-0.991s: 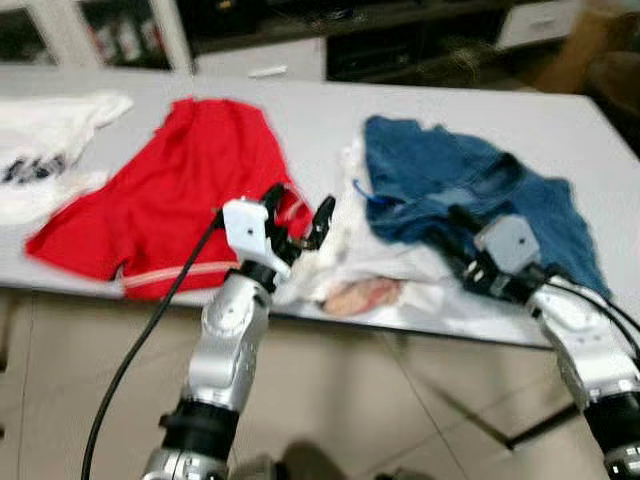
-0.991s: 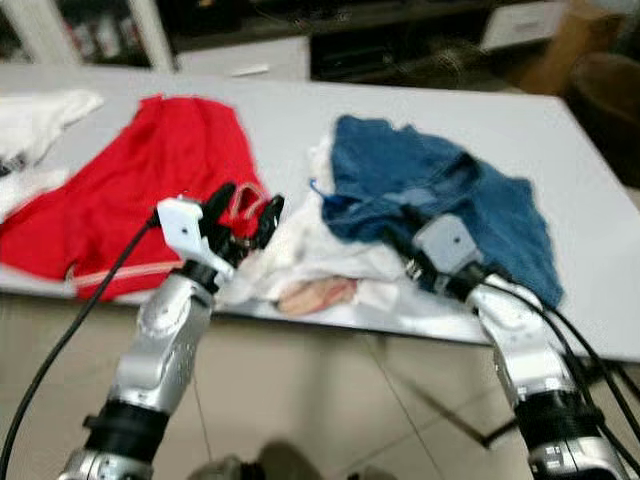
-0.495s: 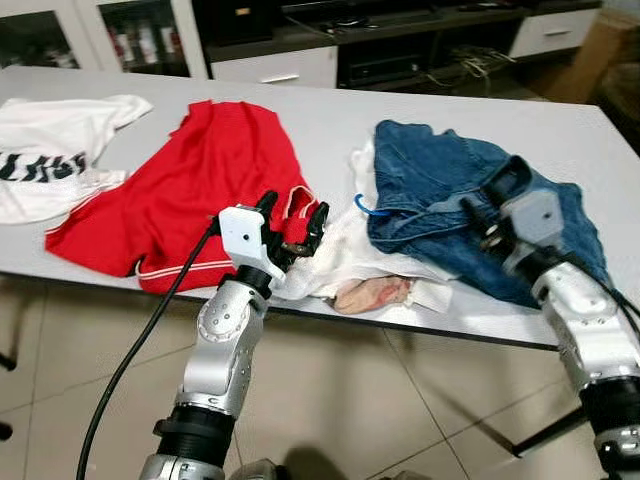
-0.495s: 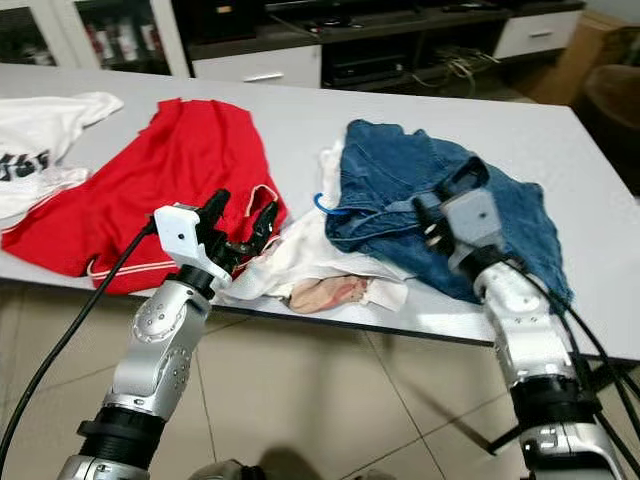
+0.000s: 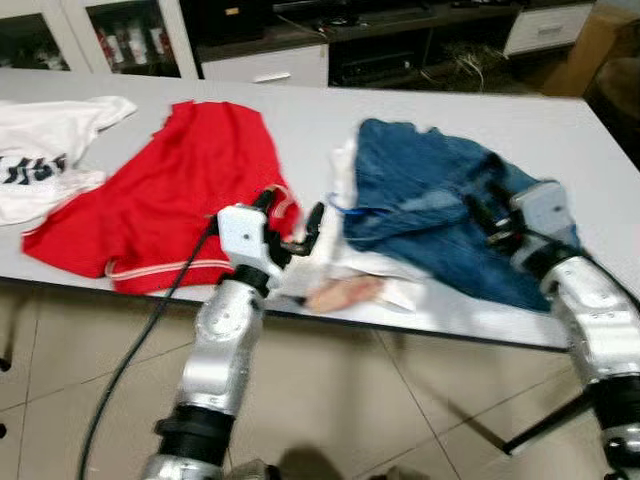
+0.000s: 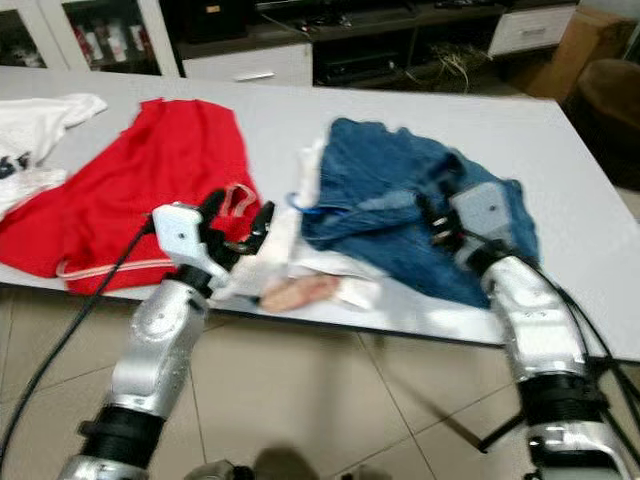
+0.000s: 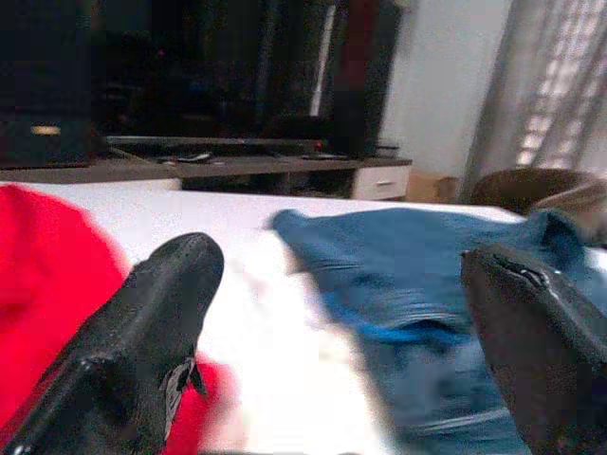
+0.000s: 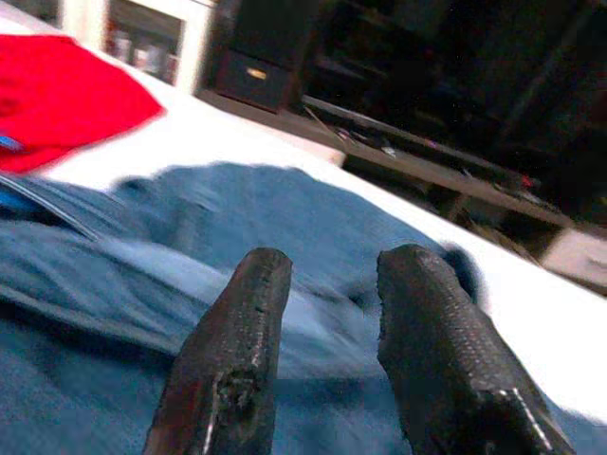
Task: Hang hanger
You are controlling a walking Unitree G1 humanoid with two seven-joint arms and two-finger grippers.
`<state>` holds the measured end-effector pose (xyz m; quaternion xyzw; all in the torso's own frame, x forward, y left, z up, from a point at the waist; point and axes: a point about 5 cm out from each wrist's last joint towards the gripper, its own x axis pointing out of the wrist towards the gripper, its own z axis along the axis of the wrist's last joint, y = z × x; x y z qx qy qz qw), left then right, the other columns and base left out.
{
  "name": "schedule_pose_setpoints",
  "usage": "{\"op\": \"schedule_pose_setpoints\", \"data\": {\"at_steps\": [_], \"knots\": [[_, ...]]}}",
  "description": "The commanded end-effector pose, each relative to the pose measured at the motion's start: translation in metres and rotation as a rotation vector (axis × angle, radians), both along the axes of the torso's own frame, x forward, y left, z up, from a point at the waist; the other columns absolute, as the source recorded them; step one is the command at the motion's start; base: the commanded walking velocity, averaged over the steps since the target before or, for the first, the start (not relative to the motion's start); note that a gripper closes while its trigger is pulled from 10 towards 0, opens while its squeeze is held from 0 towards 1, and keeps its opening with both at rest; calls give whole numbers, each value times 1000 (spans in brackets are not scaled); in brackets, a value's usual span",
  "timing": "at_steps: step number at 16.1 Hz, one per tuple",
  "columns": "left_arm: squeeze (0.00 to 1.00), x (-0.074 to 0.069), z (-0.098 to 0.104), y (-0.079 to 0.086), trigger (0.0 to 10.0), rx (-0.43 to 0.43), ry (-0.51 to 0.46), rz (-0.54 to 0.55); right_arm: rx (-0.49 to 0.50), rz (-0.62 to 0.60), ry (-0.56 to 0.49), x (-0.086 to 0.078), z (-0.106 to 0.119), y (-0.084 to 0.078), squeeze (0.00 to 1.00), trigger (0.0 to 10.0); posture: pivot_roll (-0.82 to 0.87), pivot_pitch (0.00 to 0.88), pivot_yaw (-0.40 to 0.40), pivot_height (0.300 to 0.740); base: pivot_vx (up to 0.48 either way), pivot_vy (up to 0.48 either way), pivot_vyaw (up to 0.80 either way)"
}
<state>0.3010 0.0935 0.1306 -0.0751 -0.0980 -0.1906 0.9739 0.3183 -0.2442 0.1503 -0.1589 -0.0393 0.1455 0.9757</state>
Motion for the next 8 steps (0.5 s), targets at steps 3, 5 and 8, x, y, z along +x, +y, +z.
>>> {"op": "schedule_pose_setpoints", "data": {"at_steps": [3, 5, 8], "knots": [[0, 3, 3, 4, 10000, 8, -8, 18, 30, -4, -23, 4, 10, -1, 0, 10000, -83, 0, 25, 740, 0, -133, 0], [0, 4, 3, 5, 10000, 5, -8, 26, 44, -10, -29, 5, 13, 0, 0, 10000, -82, 0, 25, 740, 0, 0, 0], [0, 5, 3, 6, 10000, 7, -10, 32, 60, -36, -44, 8, 17, -3, 0, 10000, -82, 0, 24, 740, 0, 0, 0]]}}
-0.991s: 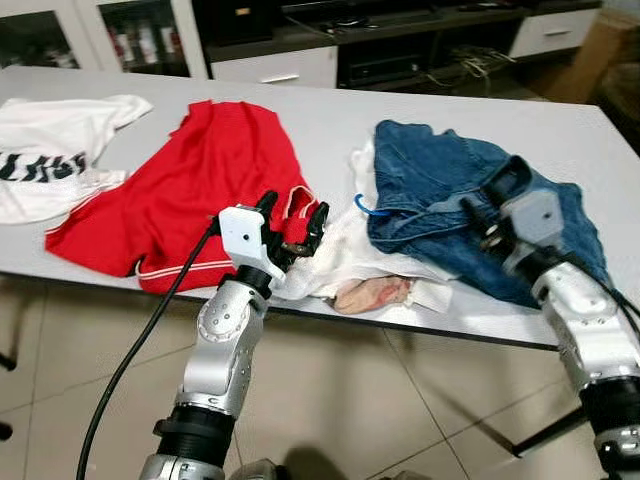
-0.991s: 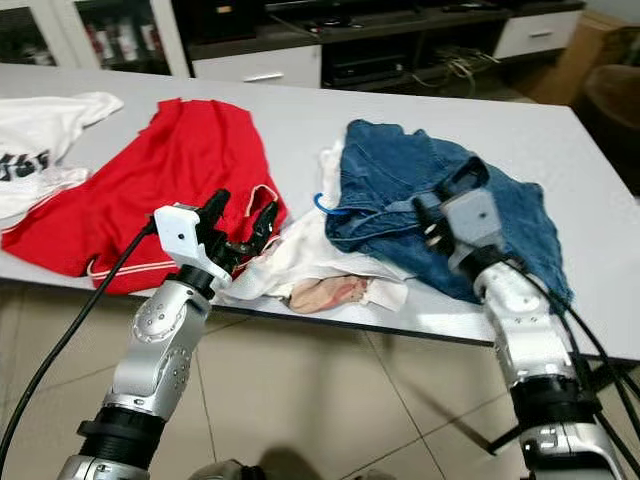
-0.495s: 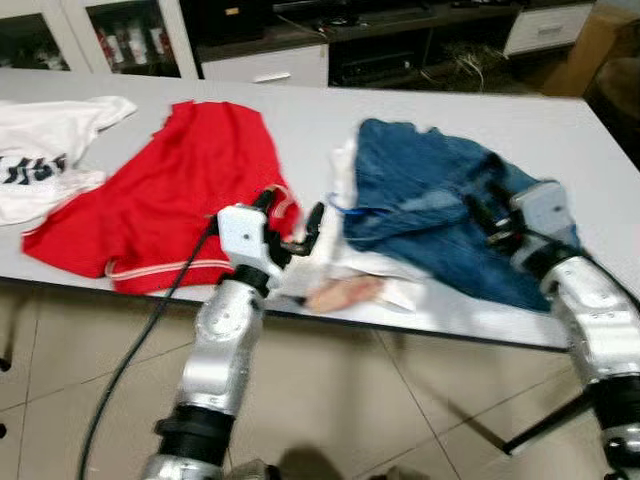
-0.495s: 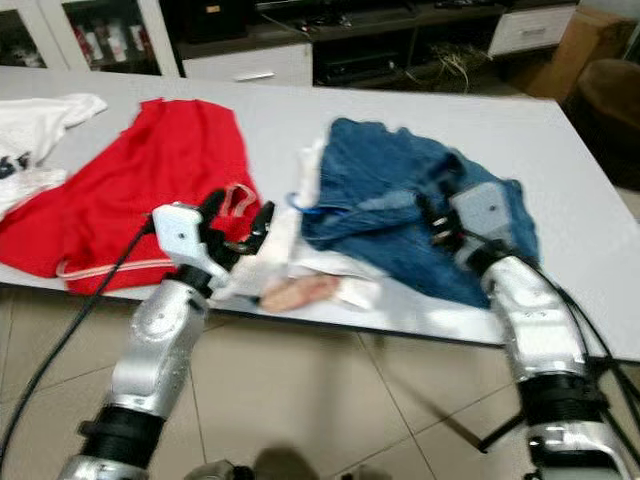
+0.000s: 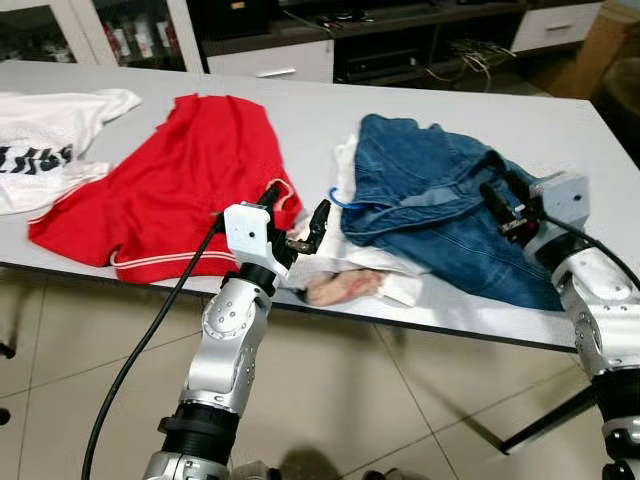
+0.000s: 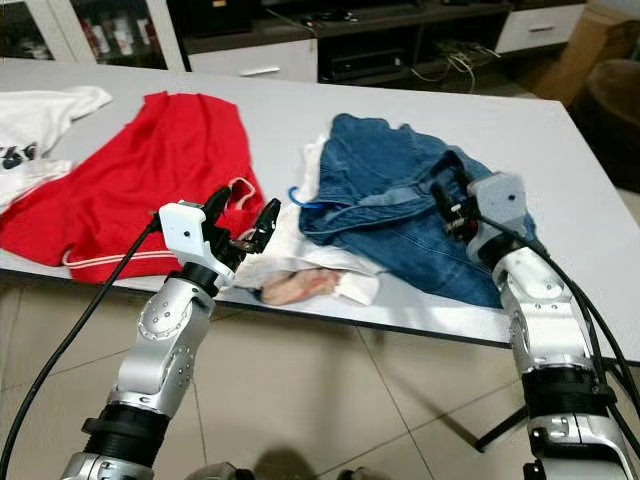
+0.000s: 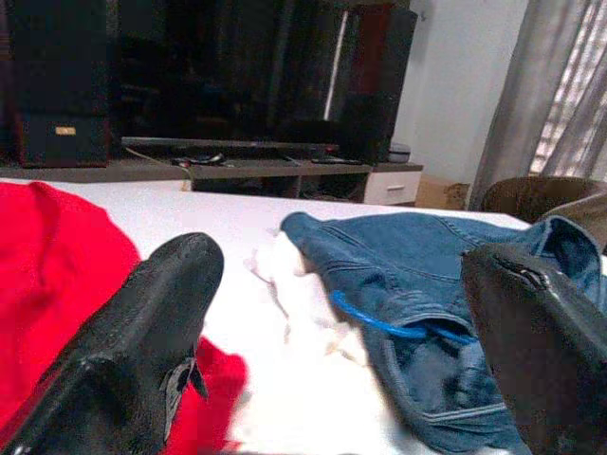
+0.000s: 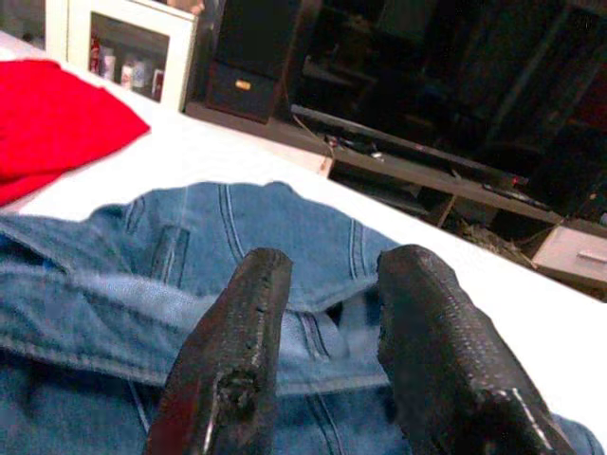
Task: Hang hanger
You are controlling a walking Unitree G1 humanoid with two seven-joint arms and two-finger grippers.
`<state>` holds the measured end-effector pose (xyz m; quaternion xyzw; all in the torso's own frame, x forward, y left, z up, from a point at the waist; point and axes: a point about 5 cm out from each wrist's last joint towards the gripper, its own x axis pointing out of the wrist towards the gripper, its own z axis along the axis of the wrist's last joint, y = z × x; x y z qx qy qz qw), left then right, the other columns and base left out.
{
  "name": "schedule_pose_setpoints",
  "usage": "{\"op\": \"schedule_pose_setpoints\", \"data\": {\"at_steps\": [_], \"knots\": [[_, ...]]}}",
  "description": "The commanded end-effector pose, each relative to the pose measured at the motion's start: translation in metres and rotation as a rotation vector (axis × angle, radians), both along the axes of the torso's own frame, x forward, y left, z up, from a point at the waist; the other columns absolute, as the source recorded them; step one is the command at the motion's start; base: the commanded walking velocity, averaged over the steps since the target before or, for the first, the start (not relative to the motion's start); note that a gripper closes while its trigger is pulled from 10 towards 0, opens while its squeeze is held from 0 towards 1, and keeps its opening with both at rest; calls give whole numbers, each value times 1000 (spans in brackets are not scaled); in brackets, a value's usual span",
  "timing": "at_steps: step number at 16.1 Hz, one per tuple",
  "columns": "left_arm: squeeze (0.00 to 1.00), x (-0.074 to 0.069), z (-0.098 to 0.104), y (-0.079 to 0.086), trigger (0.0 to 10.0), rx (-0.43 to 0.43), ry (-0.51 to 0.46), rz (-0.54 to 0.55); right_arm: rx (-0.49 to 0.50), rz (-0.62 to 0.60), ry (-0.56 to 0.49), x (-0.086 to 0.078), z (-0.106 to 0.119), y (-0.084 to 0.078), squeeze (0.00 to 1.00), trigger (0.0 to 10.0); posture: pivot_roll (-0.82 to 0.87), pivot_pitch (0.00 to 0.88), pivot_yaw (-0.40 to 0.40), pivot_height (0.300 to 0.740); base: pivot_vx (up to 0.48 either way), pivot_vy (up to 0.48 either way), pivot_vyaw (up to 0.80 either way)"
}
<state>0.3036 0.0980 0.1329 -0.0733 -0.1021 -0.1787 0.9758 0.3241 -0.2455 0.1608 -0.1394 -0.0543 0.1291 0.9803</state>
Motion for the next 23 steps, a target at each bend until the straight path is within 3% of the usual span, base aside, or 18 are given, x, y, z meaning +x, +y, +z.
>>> {"op": "schedule_pose_setpoints", "data": {"at_steps": [1, 4, 14, 19, 22, 23], "knots": [[0, 2, 1, 2, 10000, 7, -4, 9, 17, -11, -16, 2, 7, -2, 0, 10000, -82, 0, 23, 740, 0, 0, 0], [0, 3, 1, 4, 10000, 9, -6, 22, 8, 5, -39, 5, 14, 1, 0, 10000, -82, 0, 20, 740, 0, 0, 175], [0, 2, 1, 8, 10000, 9, -14, 51, -9, 72, -36, 22, 19, 22, 0, 10000, -64, 0, 6, 740, 0, 0, 720], [0, 1, -1, 9, 10000, 14, -10, 60, -132, 148, 38, 29, 0, 55, 0, 10000, -48, 0, 0, 740, 0, 0, 0], [0, 1, -1, 10, 10000, 29, -10, 62, -152, 172, 64, 32, -9, 72, 0, 10000, -39, 0, 1, 740, 0, 0, 0], [0, 0, -1, 10, 10000, 34, -9, 62, -163, 198, 65, 30, -11, 77, 278, 10000, -37, 0, 2, 740, 0, 0, 0]]}}
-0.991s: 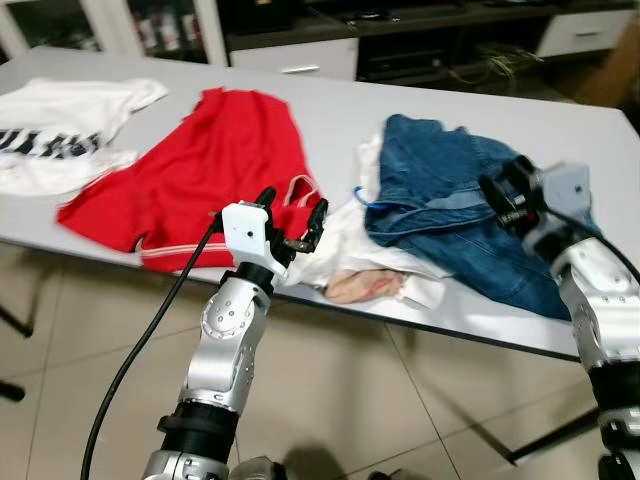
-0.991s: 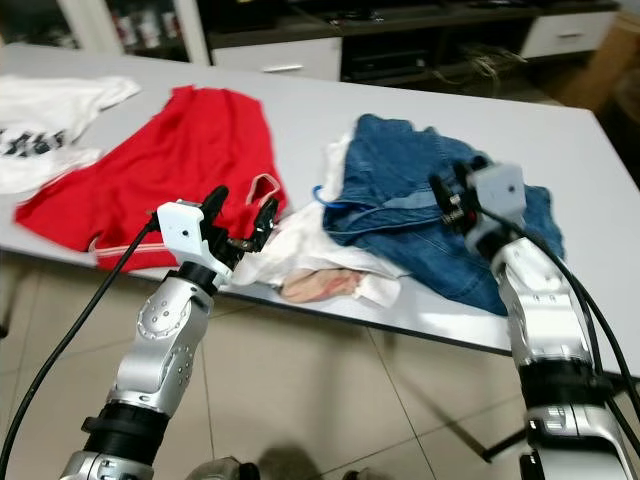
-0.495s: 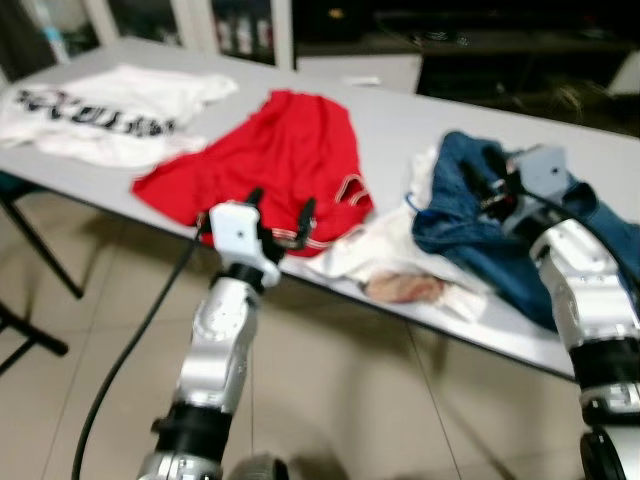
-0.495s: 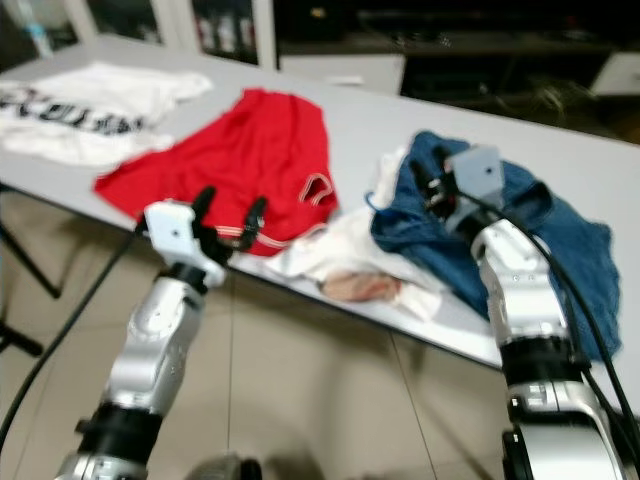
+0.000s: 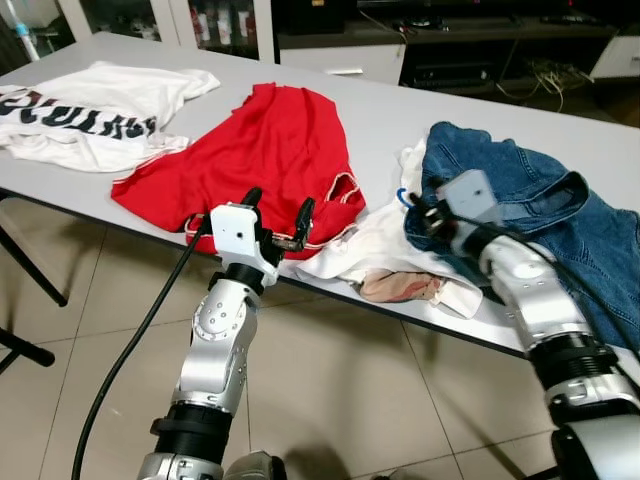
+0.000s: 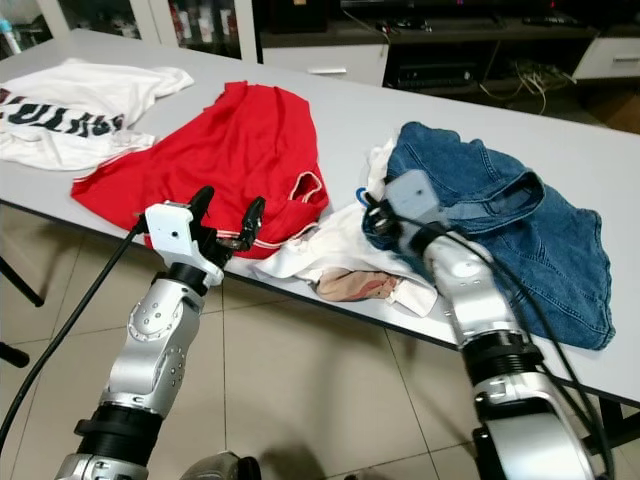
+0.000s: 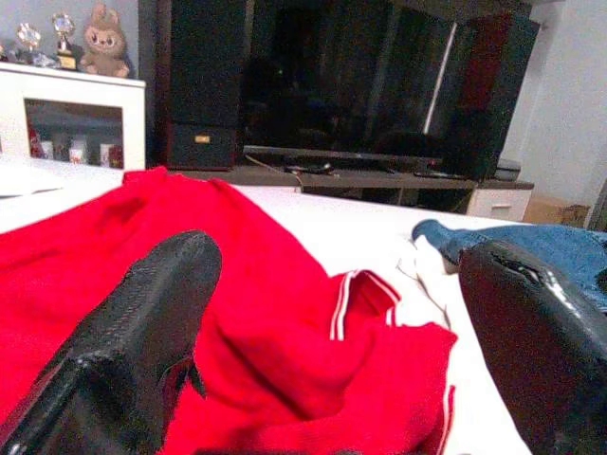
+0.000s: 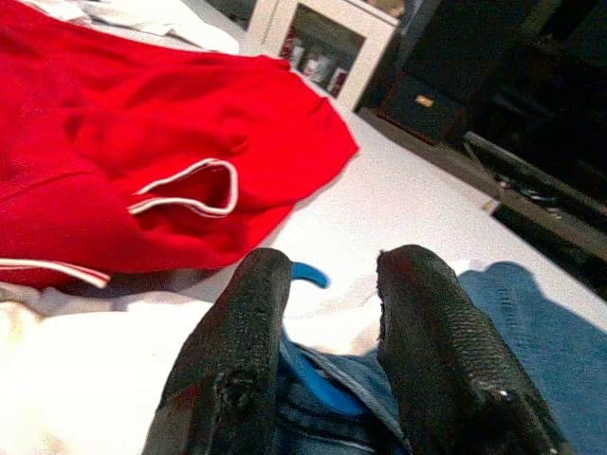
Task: Hang hanger
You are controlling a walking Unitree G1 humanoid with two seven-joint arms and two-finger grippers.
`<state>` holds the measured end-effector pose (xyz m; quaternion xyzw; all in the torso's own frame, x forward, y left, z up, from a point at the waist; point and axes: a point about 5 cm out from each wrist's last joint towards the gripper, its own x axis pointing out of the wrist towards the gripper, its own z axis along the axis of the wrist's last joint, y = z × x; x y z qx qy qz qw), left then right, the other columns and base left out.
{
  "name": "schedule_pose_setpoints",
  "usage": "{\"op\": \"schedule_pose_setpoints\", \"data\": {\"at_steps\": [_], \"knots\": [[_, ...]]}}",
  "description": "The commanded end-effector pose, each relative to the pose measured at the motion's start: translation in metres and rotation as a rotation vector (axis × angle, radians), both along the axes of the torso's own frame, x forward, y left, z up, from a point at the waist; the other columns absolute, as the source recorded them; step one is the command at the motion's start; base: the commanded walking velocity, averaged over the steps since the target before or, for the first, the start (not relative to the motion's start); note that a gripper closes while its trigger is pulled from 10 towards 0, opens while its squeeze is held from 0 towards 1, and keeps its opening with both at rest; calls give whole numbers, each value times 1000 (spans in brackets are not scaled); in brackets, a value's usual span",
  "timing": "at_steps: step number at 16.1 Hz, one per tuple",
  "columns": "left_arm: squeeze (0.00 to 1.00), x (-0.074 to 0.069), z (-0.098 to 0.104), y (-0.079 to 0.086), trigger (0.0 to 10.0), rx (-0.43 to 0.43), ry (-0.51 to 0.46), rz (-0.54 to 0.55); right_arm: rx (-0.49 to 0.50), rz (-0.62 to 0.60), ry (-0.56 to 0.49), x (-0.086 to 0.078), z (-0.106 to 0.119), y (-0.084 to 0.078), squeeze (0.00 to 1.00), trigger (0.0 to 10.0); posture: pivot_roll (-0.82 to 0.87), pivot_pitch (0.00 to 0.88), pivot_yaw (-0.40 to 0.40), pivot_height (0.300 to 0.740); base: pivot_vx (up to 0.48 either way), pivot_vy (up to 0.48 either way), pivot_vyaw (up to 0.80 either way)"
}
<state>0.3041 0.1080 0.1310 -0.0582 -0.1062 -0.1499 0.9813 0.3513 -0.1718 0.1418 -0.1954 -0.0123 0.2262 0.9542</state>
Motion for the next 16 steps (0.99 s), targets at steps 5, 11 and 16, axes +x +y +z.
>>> {"op": "schedule_pose_setpoints", "data": {"at_steps": [5, 11, 16], "knots": [[0, -1, 2, 0, 10000, 45, -10, -9, -166, 90, -60, 1, -1, 24, 922, 10000, -33, 0, 6, 740, 0, 0, 0], [0, 1, 2, -2, 10000, 42, -14, -8, -339, -5, -110, 9, -3, 23, 0, 10000, -33, 0, -2, 740, 0, 0, 0], [0, 0, 1, -3, 10000, 39, -13, -5, -411, -73, -36, 15, -17, 23, 0, 10000, -32, 0, -9, 740, 0, 0, 0]]}}
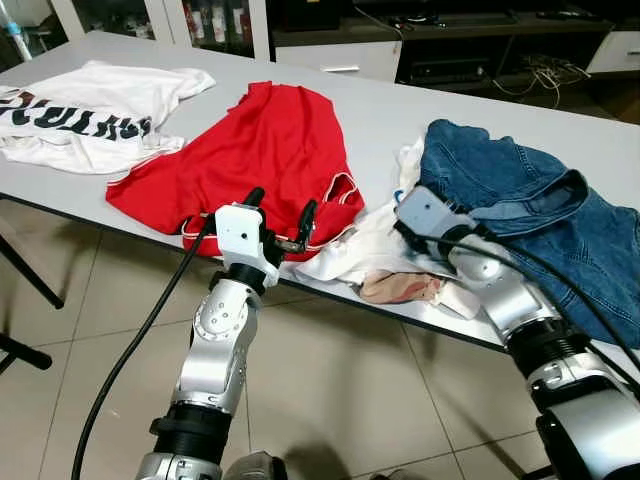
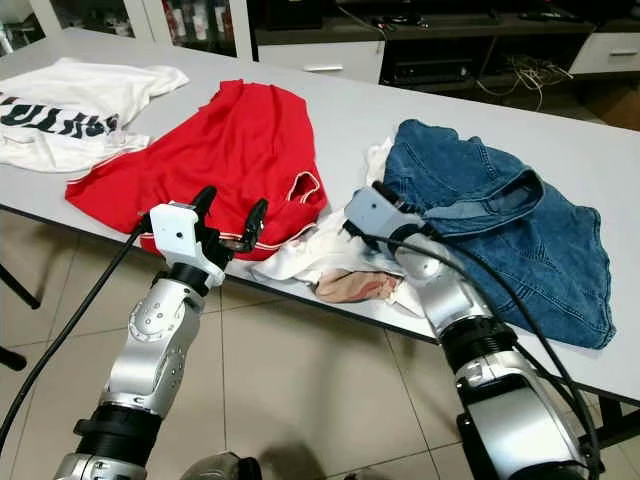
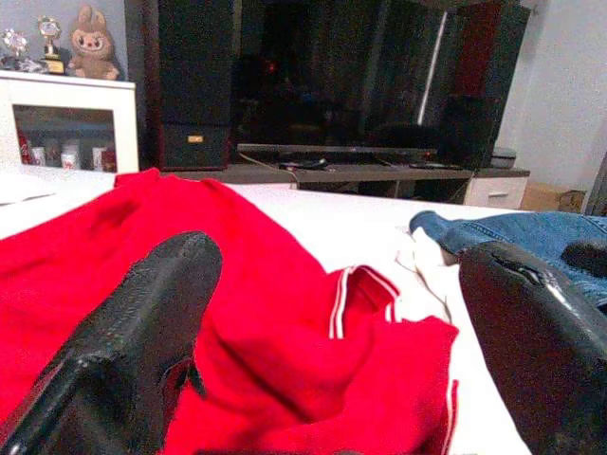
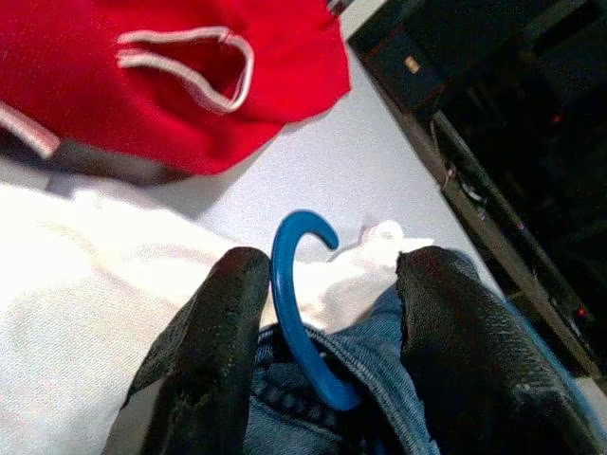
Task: Hang hanger
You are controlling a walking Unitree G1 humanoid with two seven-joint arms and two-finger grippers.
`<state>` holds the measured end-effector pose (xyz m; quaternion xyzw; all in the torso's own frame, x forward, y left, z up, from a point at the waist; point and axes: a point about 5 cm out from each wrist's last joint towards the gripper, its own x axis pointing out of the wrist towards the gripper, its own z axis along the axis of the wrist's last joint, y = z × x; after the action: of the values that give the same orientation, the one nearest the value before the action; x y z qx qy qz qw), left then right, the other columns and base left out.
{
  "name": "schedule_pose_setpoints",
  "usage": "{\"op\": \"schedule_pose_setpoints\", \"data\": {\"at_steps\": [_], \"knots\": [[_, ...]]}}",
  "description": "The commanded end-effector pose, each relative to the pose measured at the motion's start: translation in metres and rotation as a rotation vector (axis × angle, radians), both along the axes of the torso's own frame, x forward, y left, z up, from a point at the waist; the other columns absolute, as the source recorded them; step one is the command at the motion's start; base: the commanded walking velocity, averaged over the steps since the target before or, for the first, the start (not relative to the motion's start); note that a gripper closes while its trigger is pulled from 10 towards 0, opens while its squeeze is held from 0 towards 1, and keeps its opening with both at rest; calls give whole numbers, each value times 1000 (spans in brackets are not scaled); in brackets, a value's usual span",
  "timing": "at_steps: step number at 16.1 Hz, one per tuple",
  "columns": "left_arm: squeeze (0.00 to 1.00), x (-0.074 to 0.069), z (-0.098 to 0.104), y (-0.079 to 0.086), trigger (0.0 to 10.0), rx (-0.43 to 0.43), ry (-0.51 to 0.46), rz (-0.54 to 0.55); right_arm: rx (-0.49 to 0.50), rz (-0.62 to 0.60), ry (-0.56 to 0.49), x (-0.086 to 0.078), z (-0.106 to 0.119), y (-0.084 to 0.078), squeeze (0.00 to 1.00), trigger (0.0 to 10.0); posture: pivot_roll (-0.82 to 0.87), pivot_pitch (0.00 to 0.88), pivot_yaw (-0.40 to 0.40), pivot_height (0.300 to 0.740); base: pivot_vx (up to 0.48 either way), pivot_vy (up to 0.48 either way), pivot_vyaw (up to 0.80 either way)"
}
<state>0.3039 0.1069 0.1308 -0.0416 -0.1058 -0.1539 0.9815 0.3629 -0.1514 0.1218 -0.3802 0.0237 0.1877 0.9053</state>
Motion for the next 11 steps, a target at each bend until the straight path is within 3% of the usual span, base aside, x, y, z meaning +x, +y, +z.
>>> {"op": "schedule_pose_setpoints", "data": {"at_steps": [1, 2, 3, 4, 5, 8, 11], "knots": [[0, 0, 2, -2, 10000, 46, -18, -21, -35, -16, -4, 5, 2, 4, 0, 10000, -33, 0, -8, 740, 0, 0, 0], [0, -1, 2, -2, 10000, 103, -34, -49, -40, -24, -4, 6, 2, 6, 0, 10000, -36, 0, -8, 740, 0, 0, 0], [0, -1, 3, -3, 10000, 165, -57, -86, -41, -35, 4, 8, 1, 8, 0, 7882, -36, 0, -8, 740, 0, 0, 0], [0, -2, 5, -2, 10000, 220, -82, -127, -47, -40, 11, 9, 0, 10, 0, 3255, -33, 0, -10, 740, 0, 0, 0], [0, -1, 7, 1, 10000, 279, -101, -148, -56, -55, 16, 10, -1, 9, 0, 0, -33, 0, -10, 740, 0, 0, 0], [0, 0, 9, 9, 10000, 325, -115, -135, -7, -91, -7, 15, 6, 4, 0, 0, -20, 0, -14, 740, 0, 0, 0], [0, -4, 9, 5, 10000, 314, -118, -142, 26, -86, -2, 15, 8, 0, 0, 0, -21, 0, -13, 740, 0, 0, 0]]}}
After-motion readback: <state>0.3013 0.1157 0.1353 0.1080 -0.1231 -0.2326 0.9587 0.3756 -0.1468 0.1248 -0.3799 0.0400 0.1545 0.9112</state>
